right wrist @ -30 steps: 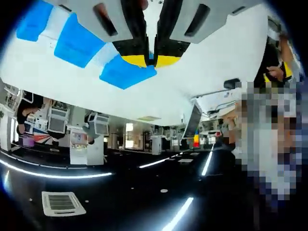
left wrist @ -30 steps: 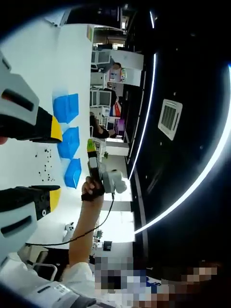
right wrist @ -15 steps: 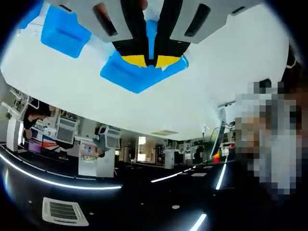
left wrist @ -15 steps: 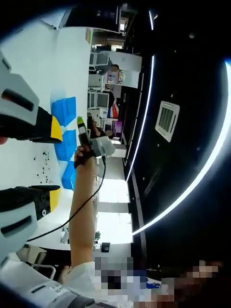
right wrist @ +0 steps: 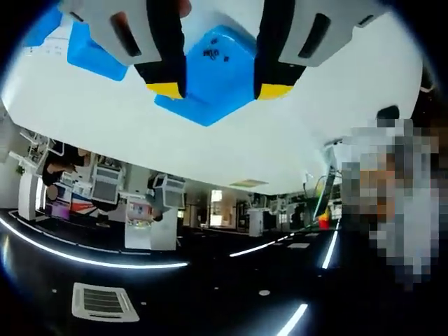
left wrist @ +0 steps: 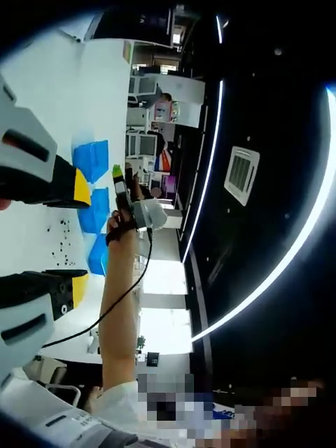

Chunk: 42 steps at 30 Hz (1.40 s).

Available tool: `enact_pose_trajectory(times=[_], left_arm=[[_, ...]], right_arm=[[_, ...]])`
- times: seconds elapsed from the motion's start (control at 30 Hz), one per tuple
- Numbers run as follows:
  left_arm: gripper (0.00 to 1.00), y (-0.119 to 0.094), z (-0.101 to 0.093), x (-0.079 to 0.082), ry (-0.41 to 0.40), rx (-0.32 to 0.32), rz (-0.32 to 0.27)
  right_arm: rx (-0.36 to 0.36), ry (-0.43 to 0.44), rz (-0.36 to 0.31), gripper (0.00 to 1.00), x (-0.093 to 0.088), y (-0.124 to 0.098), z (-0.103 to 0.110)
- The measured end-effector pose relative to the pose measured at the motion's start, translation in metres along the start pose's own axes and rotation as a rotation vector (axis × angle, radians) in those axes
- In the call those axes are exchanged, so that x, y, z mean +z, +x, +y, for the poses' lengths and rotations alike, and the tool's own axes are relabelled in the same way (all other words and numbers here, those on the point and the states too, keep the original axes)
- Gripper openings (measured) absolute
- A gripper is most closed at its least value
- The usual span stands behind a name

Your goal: Pick up the resistors one by one and place each resistor into its matching bin, sorting the parts by color and model until every resistor is separated into the correct bin for its type

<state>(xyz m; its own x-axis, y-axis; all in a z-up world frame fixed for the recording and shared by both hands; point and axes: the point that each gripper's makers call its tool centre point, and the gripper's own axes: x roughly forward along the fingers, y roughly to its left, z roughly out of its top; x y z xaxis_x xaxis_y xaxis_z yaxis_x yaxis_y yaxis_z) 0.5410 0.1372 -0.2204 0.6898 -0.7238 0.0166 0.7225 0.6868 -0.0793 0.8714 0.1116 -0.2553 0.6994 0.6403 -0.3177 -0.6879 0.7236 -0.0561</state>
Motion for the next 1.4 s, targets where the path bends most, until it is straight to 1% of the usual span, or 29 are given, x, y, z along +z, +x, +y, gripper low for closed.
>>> enact_pose_trajectory(times=[0.07,0.1,0.17,0.3,0.4,0.47,0.5,0.57,0.7,0.77,0.87,0.9,0.93,0.97,1.03,1.07,1.13,1.2,1.27,1.4], left_arm=[[0.37,0.0,0.0,0.0,0.001,-0.002,0.002],[0.37,0.0,0.0,0.0,0.0,-0.001,0.003],[0.37,0.001,0.0,0.0,0.002,-0.002,0.004],[0.37,0.001,-0.001,-0.001,0.004,-0.005,0.007],[0.37,0.001,0.0,-0.001,0.004,-0.005,0.007],[0.37,0.001,0.001,0.0,0.004,-0.004,0.008],[0.37,0.001,0.001,0.0,0.005,-0.005,0.009],[0.37,0.001,0.001,0.0,0.006,-0.004,0.009],[0.37,0.003,0.001,0.0,0.005,-0.006,0.012],[0.37,0.007,-0.001,-0.003,0.006,-0.012,0.019],[0.37,0.01,-0.003,-0.006,0.004,-0.02,0.028],[0.37,0.01,-0.002,-0.006,0.004,-0.021,0.029],[0.37,0.01,-0.002,-0.006,0.004,-0.021,0.03],[0.37,0.01,-0.002,-0.007,0.004,-0.021,0.031],[0.37,0.011,-0.001,-0.007,0.003,-0.019,0.033],[0.37,0.011,0.0,-0.008,0.002,-0.019,0.034],[0.37,0.012,0.0,-0.009,0.001,-0.019,0.037],[0.37,0.011,0.0,-0.009,0.0,-0.019,0.041],[0.37,0.012,0.0,-0.01,0.0,-0.02,0.042],[0.37,0.017,-0.003,-0.014,-0.004,-0.029,0.051]], right_arm=[[0.013,-0.002,-0.011,0.38,0.002,-0.007,0.001],[0.022,-0.003,-0.022,0.38,0.004,-0.015,0.003],[0.039,0.001,-0.034,0.38,0.003,-0.03,0.008],[0.058,0.003,-0.072,0.36,0.006,-0.065,0.009],[0.059,-0.004,-0.095,0.36,0.006,-0.093,0.005],[0.06,-0.002,-0.107,0.36,0.005,-0.108,0.004],[0.067,0.013,-0.12,0.36,0.003,-0.126,0.003],[0.076,0.023,-0.138,0.36,0.0,-0.152,0.007],[0.085,0.021,-0.154,0.37,-0.012,-0.199,0.013],[0.087,0.014,-0.159,0.37,-0.02,-0.219,0.017],[0.08,-0.01,-0.154,0.37,-0.032,-0.244,0.017],[0.077,-0.01,-0.159,0.37,-0.037,-0.256,0.018],[0.075,-0.008,-0.165,0.37,-0.039,-0.262,0.018],[0.071,-0.003,-0.183,0.37,-0.042,-0.274,0.02],[0.068,-0.006,-0.188,0.37,-0.048,-0.287,0.023],[0.046,-0.013,-0.203,0.37,-0.05,-0.296,0.021],[0.032,-0.018,-0.214,0.37,-0.058,-0.31,0.024],[0.0,-0.008,-0.237,0.37,-0.065,-0.324,0.023],[-0.02,-0.021,-0.242,0.38,-0.074,-0.334,0.025],[-0.05,-0.035,-0.234,0.39,-0.094,-0.347,0.028]])
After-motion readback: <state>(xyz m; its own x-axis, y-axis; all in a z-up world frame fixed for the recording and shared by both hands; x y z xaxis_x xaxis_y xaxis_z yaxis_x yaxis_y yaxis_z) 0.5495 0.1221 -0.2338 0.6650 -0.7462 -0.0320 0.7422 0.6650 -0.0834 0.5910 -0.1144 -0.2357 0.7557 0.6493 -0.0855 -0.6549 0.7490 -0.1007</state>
